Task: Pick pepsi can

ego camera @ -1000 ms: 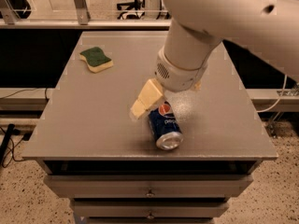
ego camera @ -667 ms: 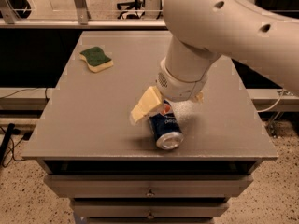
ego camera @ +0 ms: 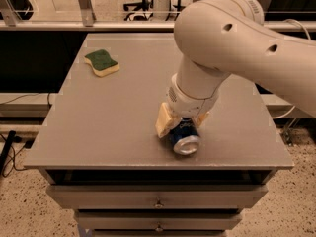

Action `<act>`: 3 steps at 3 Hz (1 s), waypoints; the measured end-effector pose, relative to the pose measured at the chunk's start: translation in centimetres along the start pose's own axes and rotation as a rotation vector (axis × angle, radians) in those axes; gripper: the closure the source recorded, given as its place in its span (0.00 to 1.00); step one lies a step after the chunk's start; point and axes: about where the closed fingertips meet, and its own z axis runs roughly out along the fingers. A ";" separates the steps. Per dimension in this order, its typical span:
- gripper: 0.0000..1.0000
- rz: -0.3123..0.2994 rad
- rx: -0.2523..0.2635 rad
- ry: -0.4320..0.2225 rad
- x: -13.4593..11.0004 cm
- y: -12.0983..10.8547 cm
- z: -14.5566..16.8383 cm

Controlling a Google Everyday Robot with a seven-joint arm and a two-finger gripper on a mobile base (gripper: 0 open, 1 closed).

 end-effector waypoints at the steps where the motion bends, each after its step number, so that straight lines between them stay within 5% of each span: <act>1: 0.62 -0.008 -0.029 -0.033 -0.9 -0.2 -0.2; 2: 0.86 -0.054 -0.112 -0.143 -4.1 -0.3 -1.7; 3: 1.00 -0.110 -0.253 -0.324 -9.0 0.0 -3.8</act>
Offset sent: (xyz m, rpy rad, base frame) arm 0.0859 0.0238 0.0727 0.2937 -0.3481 0.3489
